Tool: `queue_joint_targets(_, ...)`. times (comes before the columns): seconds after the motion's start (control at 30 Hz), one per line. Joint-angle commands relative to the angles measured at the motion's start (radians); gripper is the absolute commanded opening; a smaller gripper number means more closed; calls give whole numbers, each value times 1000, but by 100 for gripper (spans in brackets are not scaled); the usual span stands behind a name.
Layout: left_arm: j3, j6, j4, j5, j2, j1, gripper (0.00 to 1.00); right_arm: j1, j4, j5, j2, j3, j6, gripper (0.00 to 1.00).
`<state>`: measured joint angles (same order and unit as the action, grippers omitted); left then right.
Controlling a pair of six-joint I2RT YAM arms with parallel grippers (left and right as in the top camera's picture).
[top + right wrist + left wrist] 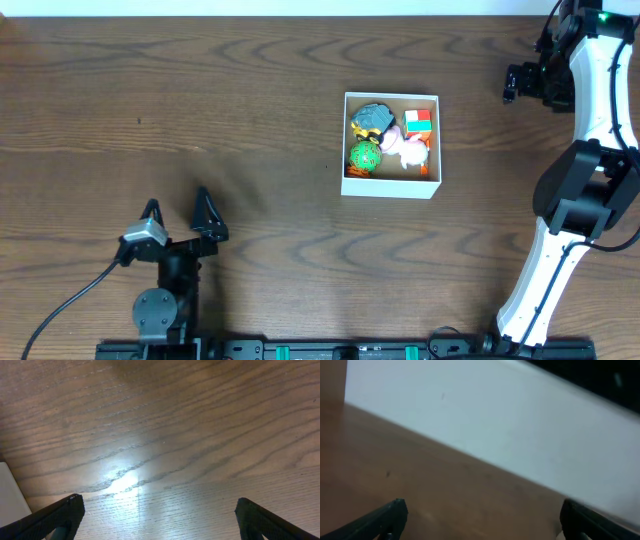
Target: Pack container
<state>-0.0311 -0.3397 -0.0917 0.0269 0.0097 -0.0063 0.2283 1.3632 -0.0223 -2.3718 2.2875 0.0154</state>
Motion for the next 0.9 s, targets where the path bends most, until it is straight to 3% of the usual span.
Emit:
queue_joint_targets(0.0, 27, 6, 58, -13, -8, 5, 98, 7, -3, 0, 11, -4, 14, 99)
queue_joint_targets(0.27, 27, 10, 166, -13, -8, 5, 98, 7, -3, 0, 11, -4, 14, 99)
queue_joint_targets(0.87, 27, 13, 165, -14, -6, 5, 98, 7, -2, 0, 11, -4, 14, 99)
